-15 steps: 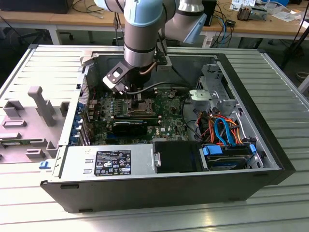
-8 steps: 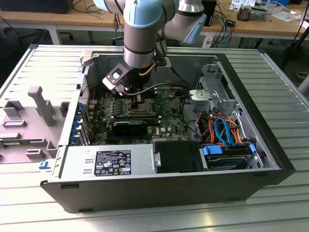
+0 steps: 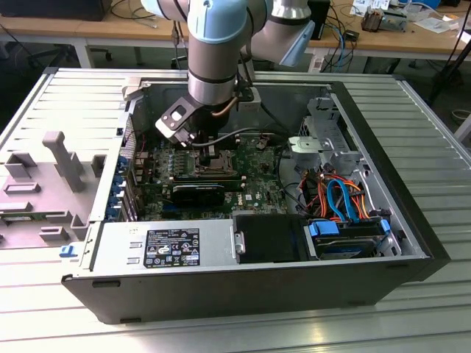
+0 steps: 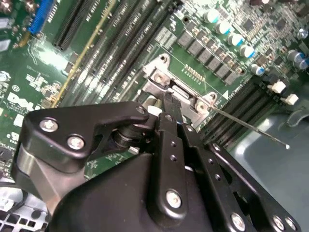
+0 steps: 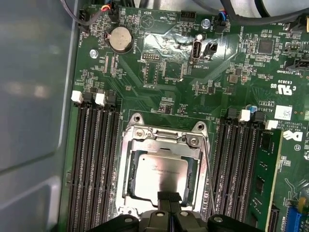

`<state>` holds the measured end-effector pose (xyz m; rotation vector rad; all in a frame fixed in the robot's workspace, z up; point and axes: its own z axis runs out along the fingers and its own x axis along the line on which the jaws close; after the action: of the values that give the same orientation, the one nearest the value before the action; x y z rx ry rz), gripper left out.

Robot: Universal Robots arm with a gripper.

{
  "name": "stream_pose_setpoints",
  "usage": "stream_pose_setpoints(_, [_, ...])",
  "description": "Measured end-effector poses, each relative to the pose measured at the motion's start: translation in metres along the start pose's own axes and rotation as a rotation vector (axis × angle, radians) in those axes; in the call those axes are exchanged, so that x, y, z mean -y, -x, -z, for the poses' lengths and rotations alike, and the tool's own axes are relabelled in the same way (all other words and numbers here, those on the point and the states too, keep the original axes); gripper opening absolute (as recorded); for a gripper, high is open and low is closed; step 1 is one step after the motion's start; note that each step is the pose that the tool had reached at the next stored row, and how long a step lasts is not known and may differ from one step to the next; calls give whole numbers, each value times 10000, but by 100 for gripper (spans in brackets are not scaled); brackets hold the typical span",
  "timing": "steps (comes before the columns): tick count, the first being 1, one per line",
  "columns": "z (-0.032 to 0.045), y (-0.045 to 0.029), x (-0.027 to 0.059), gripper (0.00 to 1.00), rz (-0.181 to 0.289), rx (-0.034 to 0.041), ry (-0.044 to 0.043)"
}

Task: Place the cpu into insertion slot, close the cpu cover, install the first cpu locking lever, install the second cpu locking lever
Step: 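Close the cpu cover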

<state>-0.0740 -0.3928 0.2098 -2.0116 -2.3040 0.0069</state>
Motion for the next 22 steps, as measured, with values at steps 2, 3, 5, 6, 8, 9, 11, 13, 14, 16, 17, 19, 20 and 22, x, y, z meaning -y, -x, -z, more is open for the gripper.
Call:
stream_pose_setpoints(2, [-26,7,1,11,22,2,-2])
stream_pose_setpoints(3, [-35,10,0,11,37,9,-8])
stream_pose_setpoints(5, [-50,13,0,11,59,13,-13])
stream_pose_setpoints(6, [-53,13,0,11,65,11,-10])
stream_pose_setpoints(8, [-45,11,-1,11,69,2,-3])
stream_pose_setpoints(9, [-38,9,-2,11,70,-7,5])
stream_pose_setpoints(11, [-18,9,-6,11,72,-2,0])
stream_pose_setpoints(13, [-3,14,-35,11,69,2,-17])
stream_pose_setpoints(14, [1,16,-56,11,68,1,-30])
stream_pose_setpoints(16, [5,23,-105,11,66,-9,-80])
stream_pose_setpoints(17, [7,27,-131,11,63,-13,-109])
stream_pose_setpoints(19, [10,32,-168,11,62,-17,-137])
stream_pose_setpoints(20, [11,34,-181,11,62,-21,-155])
stream_pose_setpoints(22, [11,29,-185,11,60,-25,-162])
